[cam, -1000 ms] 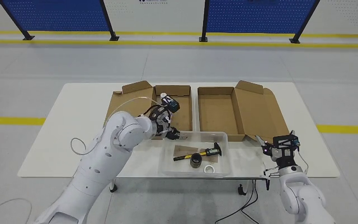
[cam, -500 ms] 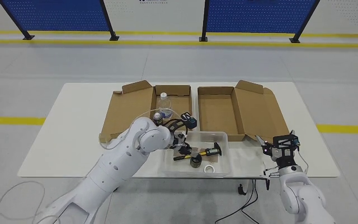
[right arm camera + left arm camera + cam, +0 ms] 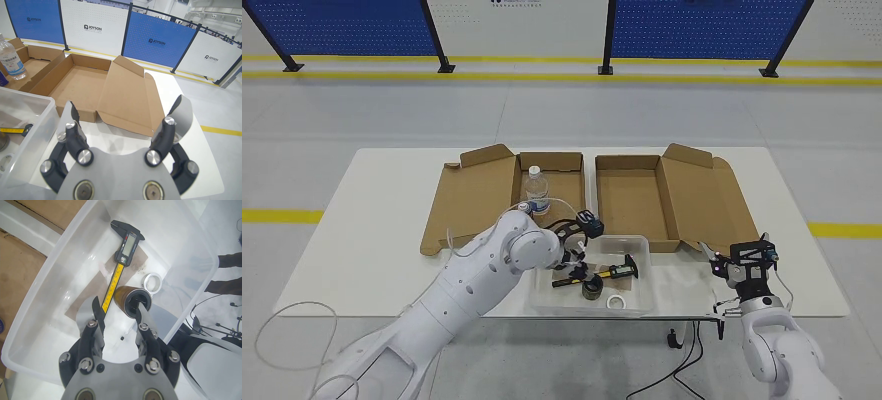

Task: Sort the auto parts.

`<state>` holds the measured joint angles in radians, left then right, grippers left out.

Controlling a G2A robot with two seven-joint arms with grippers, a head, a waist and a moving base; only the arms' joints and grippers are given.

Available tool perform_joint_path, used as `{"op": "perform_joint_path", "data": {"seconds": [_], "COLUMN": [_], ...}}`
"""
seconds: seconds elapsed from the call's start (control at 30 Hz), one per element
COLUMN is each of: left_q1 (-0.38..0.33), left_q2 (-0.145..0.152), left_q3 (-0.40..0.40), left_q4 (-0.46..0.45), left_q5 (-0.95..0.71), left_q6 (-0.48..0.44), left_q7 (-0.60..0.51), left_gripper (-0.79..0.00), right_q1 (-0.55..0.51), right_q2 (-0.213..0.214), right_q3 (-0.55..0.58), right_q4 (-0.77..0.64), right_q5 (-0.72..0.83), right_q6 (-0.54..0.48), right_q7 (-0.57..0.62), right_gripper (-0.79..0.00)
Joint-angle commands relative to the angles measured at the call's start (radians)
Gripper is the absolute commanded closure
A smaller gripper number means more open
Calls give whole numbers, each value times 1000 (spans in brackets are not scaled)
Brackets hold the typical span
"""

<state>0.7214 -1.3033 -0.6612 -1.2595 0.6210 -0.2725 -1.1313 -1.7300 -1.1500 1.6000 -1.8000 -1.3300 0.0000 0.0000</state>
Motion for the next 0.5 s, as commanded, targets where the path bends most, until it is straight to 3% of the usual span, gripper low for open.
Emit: {"op": "perform_joint_path", "data": {"seconds": [0.0,0.47], "left_q1": [-9,-39], "left_q2": [-8,-44], "left_q3": [14,77], "left_q4": [15,60], "left_q5": [-6,-10], "left_q6": [-2,1], "left_q7": [-3,-18], "left_gripper": [-351,-323], "right_q1": [0,0], "right_q2": [0,0], "right_q3": [0,0], "right_q4": [0,0], "right_q5": [0,0], "right_q6": [0,0], "right_q7": [0,0], "right_gripper": [-785,-785]}}
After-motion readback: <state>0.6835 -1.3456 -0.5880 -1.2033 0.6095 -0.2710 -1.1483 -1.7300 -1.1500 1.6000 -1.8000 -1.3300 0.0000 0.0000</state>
